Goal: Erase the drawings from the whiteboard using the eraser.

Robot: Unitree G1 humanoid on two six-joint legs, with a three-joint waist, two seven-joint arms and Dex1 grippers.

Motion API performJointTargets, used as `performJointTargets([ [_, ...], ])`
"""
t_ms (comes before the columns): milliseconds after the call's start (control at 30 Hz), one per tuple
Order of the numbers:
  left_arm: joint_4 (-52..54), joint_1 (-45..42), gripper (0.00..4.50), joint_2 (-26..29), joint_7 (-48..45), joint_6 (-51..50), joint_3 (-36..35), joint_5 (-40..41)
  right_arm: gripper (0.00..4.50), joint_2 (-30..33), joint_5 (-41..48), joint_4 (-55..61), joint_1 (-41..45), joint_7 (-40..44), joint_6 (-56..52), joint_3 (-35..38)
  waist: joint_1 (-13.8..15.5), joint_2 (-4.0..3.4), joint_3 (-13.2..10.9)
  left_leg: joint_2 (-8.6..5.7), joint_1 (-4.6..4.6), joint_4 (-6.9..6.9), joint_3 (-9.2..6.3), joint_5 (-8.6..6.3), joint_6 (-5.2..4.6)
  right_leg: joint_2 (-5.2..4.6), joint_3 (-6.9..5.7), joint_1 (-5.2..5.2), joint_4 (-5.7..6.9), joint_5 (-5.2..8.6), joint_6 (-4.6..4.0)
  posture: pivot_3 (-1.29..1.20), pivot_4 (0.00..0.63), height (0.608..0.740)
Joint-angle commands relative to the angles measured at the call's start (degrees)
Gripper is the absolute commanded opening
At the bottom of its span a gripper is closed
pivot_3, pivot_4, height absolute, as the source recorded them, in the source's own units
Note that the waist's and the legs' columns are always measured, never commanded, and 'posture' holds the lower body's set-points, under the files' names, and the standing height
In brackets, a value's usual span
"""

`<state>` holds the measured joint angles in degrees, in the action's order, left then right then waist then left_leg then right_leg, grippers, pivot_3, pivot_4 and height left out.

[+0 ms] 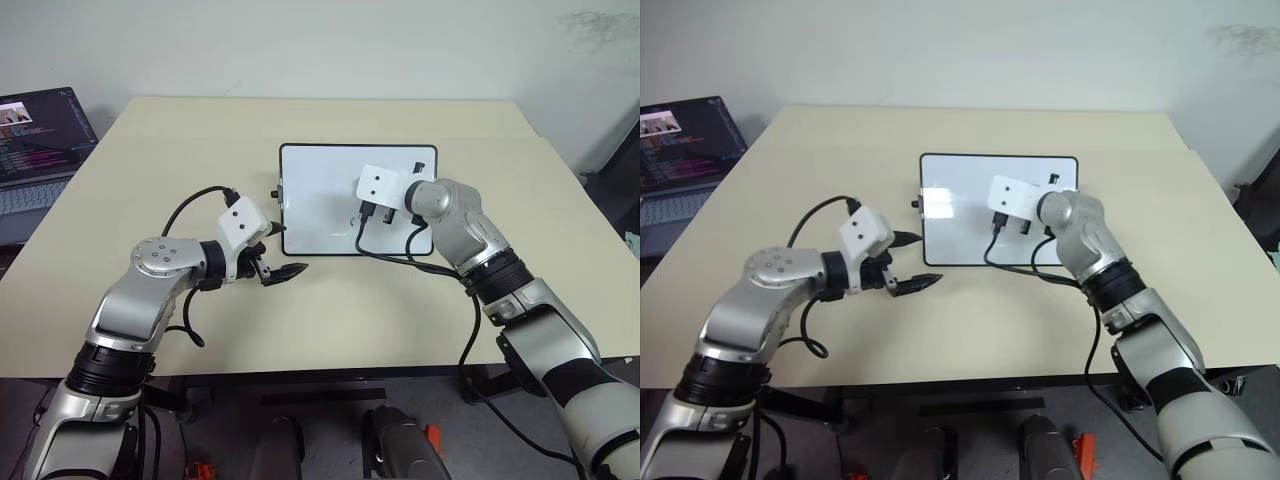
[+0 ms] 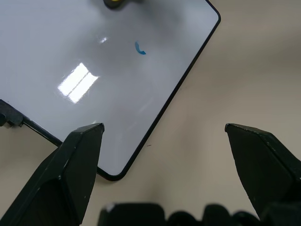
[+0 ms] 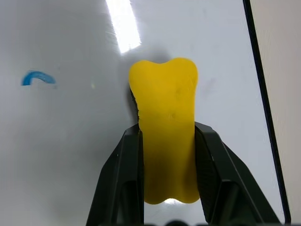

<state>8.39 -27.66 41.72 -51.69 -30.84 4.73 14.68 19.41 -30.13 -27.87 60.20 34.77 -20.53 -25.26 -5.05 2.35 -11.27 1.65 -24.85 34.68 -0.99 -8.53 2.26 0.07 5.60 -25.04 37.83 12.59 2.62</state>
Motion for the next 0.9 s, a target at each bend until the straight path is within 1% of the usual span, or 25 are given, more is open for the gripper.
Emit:
performJointTargets([
  [33, 1.4, -0.7, 4.5, 0.14, 0.27, 0.51, -1.14, 0.13, 1.07, 0.4, 0.34, 0.61, 0.94, -0.14, 0.31, 1.14, -0.01, 0.0, 0.0, 0.0, 0.0, 0.0, -0.01, 0.0, 0.0, 0.0, 0.0, 0.0, 0.0, 0.0, 0.0, 0.0, 0.15, 0.74],
  [133, 1.37, -0.73, 4.5, 0.15, 0.23, 0.5, -1.09, 0.12, 1.07, 0.96, 0.18, 2.61, -0.59, 2.26, 0.72, -0.32, -0.01, 0.0, 0.0, 0.0, 0.0, 0.02, -0.01, 0.0, 0.0, 0.0, 0.0, 0.0, 0.03, 0.0, 0.0, 0.0, 0.15, 0.74],
  [267, 1.31, -0.78, 4.5, 0.11, 0.17, 0.55, -1.05, 0.11, 1.07, 2.03, 0.64, 7.23, -3.34, 7.79, 3.19, -2.61, -0.01, 0.0, 0.0, 0.0, 0.0, 0.06, 0.0, 0.0, 0.0, 0.0, 0.01, 0.02, 0.02, 0.0, 0.0, 0.0, 0.15, 0.74],
  [600, 1.37, -0.77, 4.5, 0.01, 0.16, 0.59, -1.0, 0.13, 1.07, 3.91, -0.14, 11.0, -5.76, 13.03, 4.36, -4.02, -0.01, 0.0, 0.0, 0.0, 0.0, 0.05, 0.0, 0.0, 0.0, 0.0, -0.01, 0.0, 0.04, 0.0, 0.0, 0.0, 0.15, 0.74],
  [900, 1.37, -1.0, 4.5, -0.25, 0.12, 0.58, -0.84, 0.1, 1.07, 4.33, -0.45, 12.77, -6.97, 15.54, 5.03, -4.88, 0.01, 0.0, 0.0, 0.0, 0.0, 0.05, 0.0, 0.0, 0.0, 0.0, 0.0, 0.0, 0.04, 0.0, 0.0, 0.0, 0.15, 0.74],
])
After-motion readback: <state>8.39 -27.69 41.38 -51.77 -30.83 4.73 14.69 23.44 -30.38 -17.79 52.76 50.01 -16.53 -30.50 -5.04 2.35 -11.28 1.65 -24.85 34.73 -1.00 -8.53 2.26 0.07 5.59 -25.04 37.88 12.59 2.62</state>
